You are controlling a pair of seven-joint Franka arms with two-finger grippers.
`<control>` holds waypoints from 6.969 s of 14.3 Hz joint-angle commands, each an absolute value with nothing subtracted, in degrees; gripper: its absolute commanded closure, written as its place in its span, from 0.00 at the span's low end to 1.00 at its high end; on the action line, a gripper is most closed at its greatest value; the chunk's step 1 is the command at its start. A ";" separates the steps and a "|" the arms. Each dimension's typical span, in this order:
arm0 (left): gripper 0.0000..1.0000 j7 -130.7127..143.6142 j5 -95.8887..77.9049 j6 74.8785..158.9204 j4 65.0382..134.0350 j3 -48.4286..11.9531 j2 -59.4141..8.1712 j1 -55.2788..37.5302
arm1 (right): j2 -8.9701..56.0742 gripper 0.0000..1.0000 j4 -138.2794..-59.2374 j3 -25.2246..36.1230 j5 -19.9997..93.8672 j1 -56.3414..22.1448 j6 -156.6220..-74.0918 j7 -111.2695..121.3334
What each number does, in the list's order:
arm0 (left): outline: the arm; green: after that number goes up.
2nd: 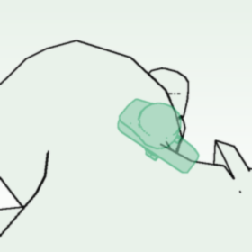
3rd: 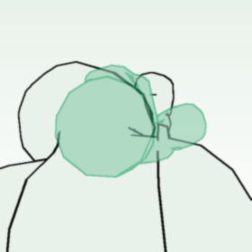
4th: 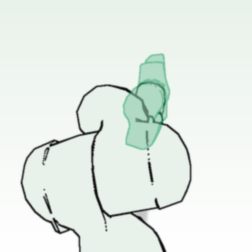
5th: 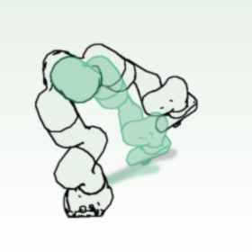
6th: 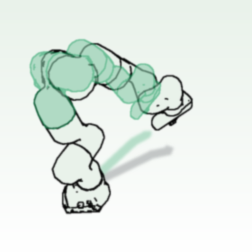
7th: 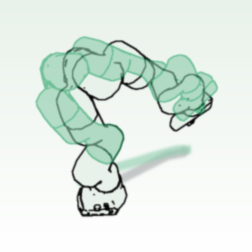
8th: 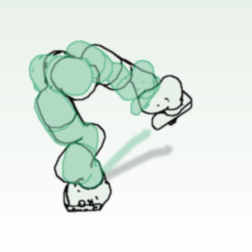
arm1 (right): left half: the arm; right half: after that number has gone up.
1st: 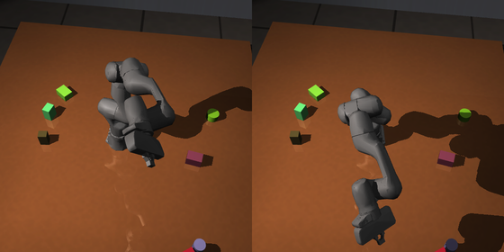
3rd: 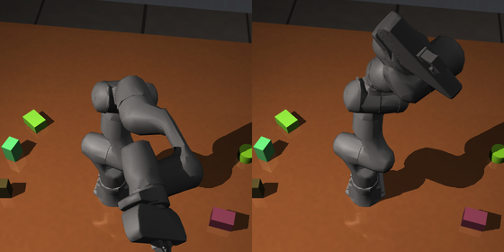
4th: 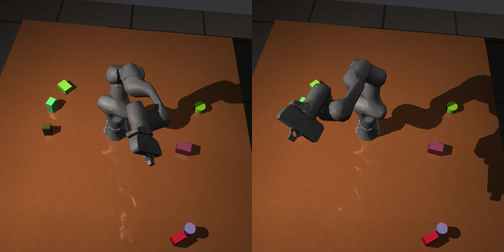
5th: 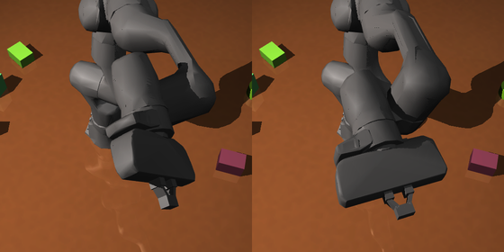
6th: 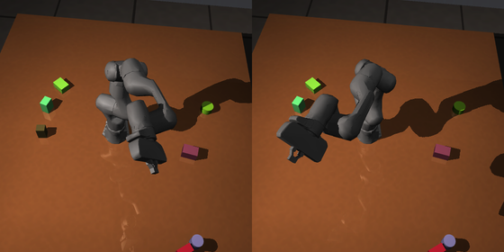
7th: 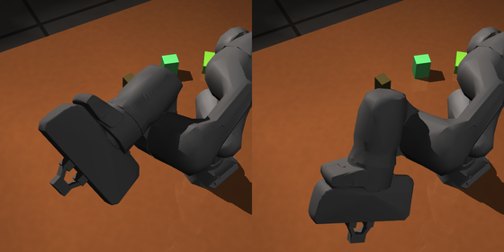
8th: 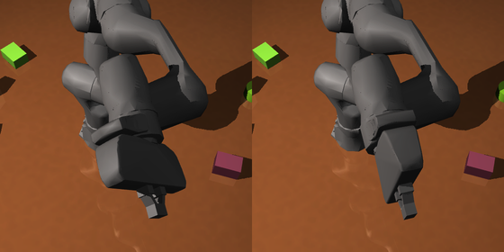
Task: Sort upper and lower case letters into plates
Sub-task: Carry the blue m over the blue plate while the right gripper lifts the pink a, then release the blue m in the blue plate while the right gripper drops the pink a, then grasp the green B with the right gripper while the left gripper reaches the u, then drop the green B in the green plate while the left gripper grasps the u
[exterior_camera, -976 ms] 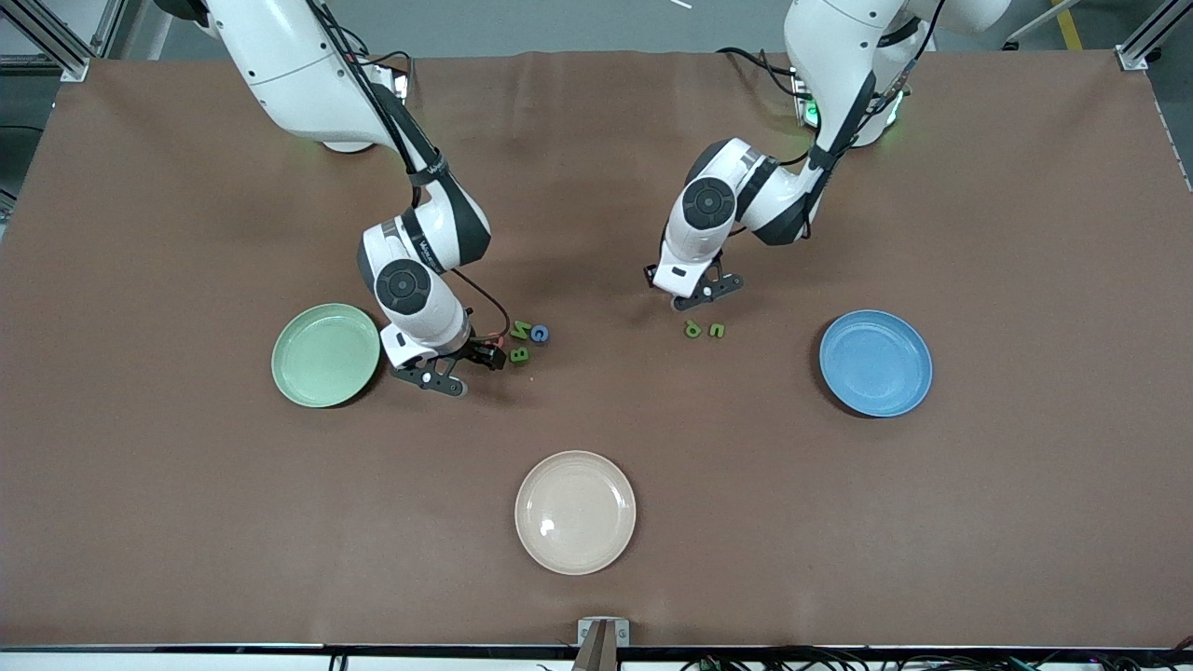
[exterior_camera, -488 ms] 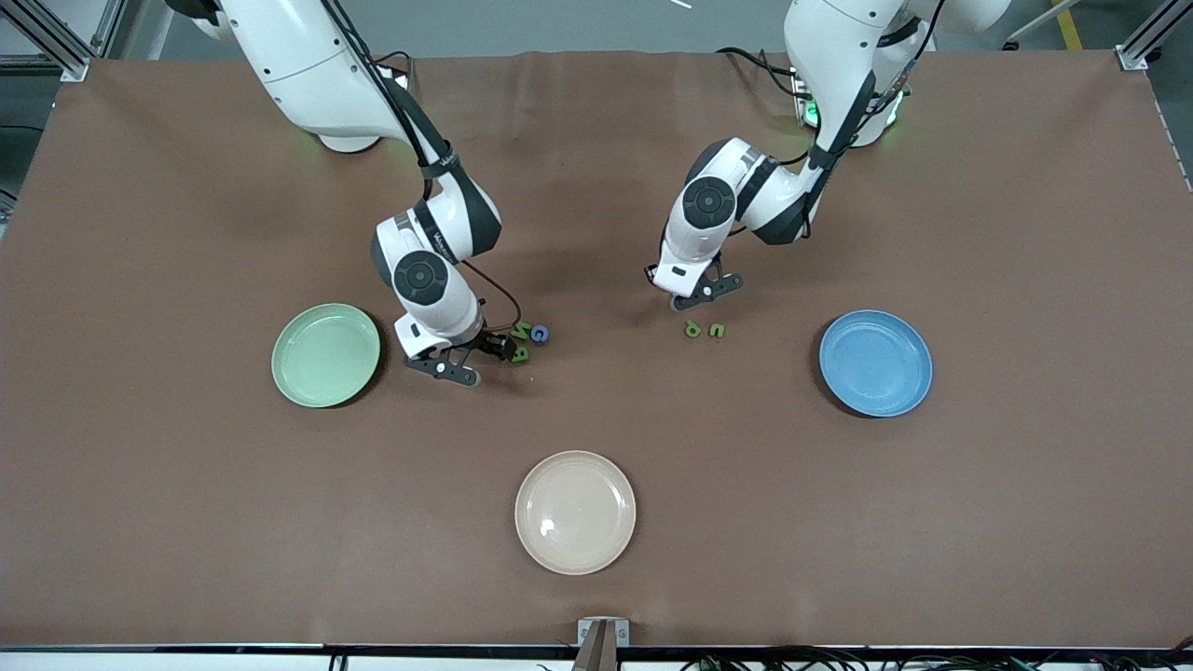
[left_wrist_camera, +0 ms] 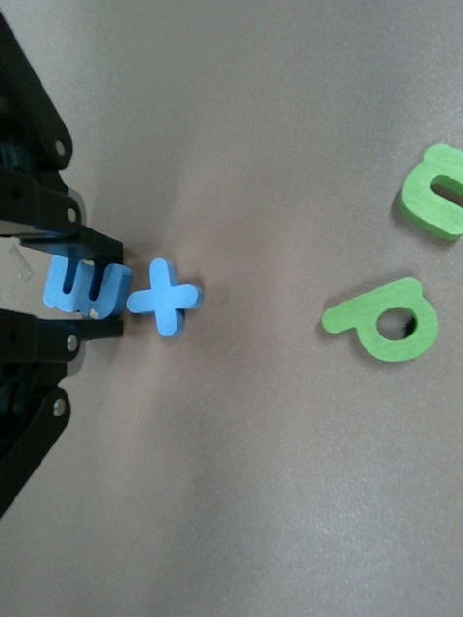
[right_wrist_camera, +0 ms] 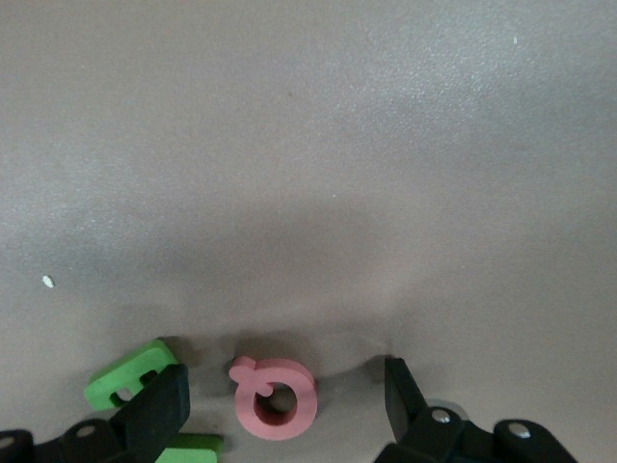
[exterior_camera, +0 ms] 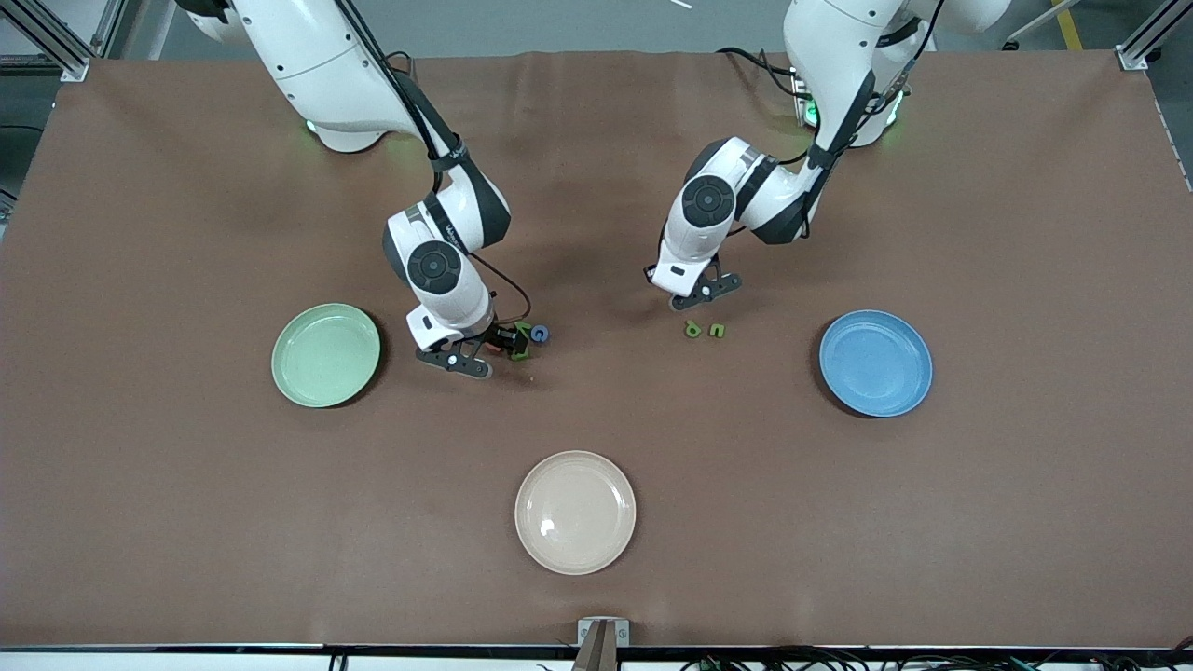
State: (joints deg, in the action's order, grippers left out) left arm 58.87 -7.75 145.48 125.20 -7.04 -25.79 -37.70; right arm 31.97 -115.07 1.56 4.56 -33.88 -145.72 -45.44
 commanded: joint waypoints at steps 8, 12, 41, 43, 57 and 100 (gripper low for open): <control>0.97 48.21 0.61 129.47 123.75 -6.33 -10.38 -29.55 | 30.76 0.46 -117.86 1.76 3.87 -34.28 -146.51 -46.76; 0.97 30.80 2.71 129.72 123.66 -6.33 -9.40 -20.07 | 29.45 0.96 -118.21 1.76 3.87 -34.01 -145.81 -46.67; 0.96 9.67 15.73 146.34 123.93 -6.50 -25.13 4.83 | 18.10 0.00 -128.07 0.53 7.29 -9.55 -140.89 -13.84; 0.95 9.67 15.73 146.34 123.93 -6.42 -25.22 4.83 | 18.37 0.00 -126.13 0.62 7.47 -15.96 -141.50 -23.94; 0.00 11.86 14.94 142.92 122.26 -15.98 -18.99 4.48 | 35.77 0.01 -109.16 0.70 5.10 -35.07 -149.15 -47.55; 0.18 34.10 15.64 152.58 124.10 -21.89 -30.23 -8.26 | 17.93 0.03 -134.21 2.55 -0.97 -2.38 -150.64 7.38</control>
State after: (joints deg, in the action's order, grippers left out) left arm 32.72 14.50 150.59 123.80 -22.08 -29.47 -8.26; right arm 18.88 -133.01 3.73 -0.19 -3.93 -150.07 7.43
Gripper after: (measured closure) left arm 0.167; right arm 0.581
